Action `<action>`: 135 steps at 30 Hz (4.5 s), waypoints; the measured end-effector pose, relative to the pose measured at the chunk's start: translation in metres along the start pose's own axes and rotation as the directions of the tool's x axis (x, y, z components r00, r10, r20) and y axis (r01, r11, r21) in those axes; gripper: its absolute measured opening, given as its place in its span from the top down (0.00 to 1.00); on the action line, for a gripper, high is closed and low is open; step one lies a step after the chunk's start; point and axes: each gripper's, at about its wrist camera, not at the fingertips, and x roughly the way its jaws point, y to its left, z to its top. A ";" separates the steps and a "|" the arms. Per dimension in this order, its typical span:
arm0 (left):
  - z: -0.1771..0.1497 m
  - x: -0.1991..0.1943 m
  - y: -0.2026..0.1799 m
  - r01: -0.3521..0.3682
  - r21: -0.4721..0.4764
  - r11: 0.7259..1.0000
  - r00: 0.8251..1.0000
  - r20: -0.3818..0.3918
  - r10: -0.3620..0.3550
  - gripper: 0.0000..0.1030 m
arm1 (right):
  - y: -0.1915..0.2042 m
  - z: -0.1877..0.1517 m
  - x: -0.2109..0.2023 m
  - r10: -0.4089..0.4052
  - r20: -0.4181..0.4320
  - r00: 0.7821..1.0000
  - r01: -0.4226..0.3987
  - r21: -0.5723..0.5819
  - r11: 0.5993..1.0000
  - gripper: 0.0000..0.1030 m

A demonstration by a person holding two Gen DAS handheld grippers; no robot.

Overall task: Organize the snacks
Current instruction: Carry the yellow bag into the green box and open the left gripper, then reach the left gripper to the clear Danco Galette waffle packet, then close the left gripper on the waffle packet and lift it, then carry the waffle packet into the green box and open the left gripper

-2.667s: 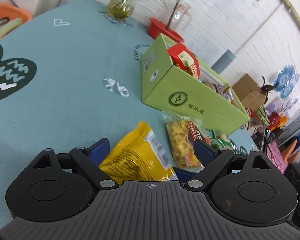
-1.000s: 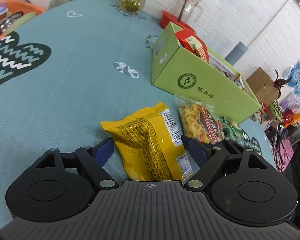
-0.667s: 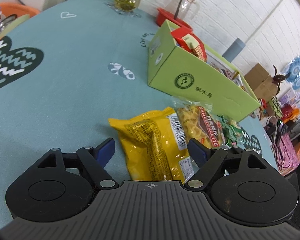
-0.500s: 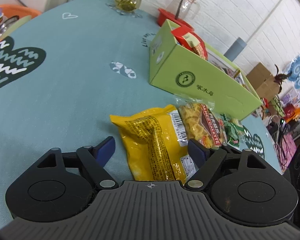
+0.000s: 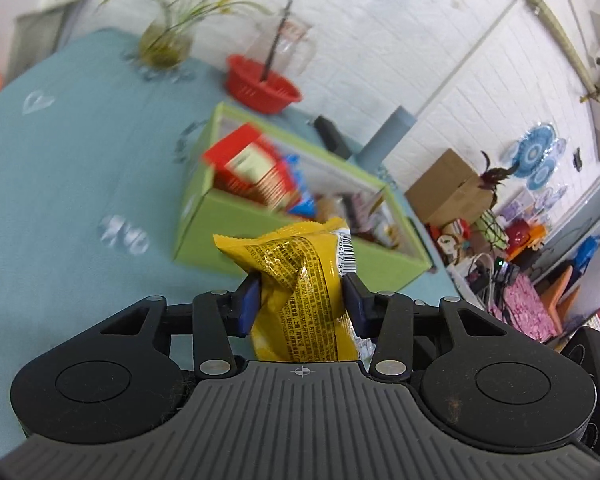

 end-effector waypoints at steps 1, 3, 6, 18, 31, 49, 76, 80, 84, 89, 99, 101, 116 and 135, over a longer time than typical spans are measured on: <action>0.010 0.004 -0.008 0.002 0.023 1.000 1.000 0.005 -0.002 0.77 | -0.009 0.007 0.000 -0.008 0.013 1.000 0.008 0.008 1.000 0.27; 0.031 0.014 -0.024 0.010 0.075 0.997 1.000 0.018 -0.012 0.76 | -0.025 0.023 0.003 -0.037 0.042 0.998 0.037 -0.003 0.999 0.25; 0.064 0.040 -0.044 0.014 0.130 0.991 0.999 0.028 -0.018 0.75 | -0.055 0.044 0.016 -0.082 0.067 0.994 0.083 -0.008 0.997 0.25; 0.111 0.180 -0.023 -0.078 0.141 0.987 0.989 -0.117 0.095 0.67 | -0.160 0.045 0.119 -0.088 -0.098 0.991 0.099 0.111 0.989 0.24; 0.065 0.054 -0.033 0.052 0.161 0.986 0.995 0.080 -0.066 0.24 | -0.132 0.018 -0.008 -0.153 0.073 0.986 0.145 0.106 0.984 0.10; -0.042 0.029 0.042 -0.067 -0.060 0.996 0.995 -0.071 0.063 0.27 | -0.061 -0.047 0.014 0.041 -0.141 0.989 -0.007 0.232 0.973 0.10; -0.063 0.057 0.023 -0.100 0.008 0.995 0.986 -0.134 0.100 0.23 | -0.056 -0.057 0.019 0.016 -0.186 0.982 0.027 0.229 0.973 0.09; -0.062 0.055 0.023 -0.099 -0.001 0.995 0.985 -0.139 0.098 0.23 | -0.059 -0.058 0.009 -0.001 -0.171 0.985 0.042 0.239 0.970 0.10; -0.062 0.056 0.024 -0.086 -0.018 0.996 0.987 -0.141 0.083 0.23 | -0.062 -0.061 -0.002 -0.033 -0.159 0.987 0.074 0.259 0.963 0.10; -0.064 0.062 0.016 -0.074 0.007 0.997 0.985 -0.156 0.075 0.25 | -0.070 -0.066 0.008 0.000 -0.190 0.982 0.059 0.302 0.951 0.10; -0.073 0.062 0.005 -0.148 0.085 0.985 0.980 -0.119 0.158 0.59 | -0.056 -0.064 0.007 0.029 -0.163 0.986 0.017 0.276 0.961 0.15; -0.071 0.056 0.013 -0.142 0.039 0.989 0.982 -0.121 0.146 0.70 | -0.052 -0.066 0.003 0.021 -0.154 0.988 0.023 0.278 0.960 0.15; 0.006 0.024 -0.024 -0.148 0.120 0.982 0.987 0.075 0.140 0.67 | -0.064 0.008 0.004 -0.046 0.046 0.998 0.036 0.204 0.978 0.14; 0.099 0.107 -0.001 -0.206 0.173 0.963 0.971 0.157 0.180 0.37 | -0.135 0.054 0.097 -0.022 -0.010 1.000 0.023 0.185 0.982 0.09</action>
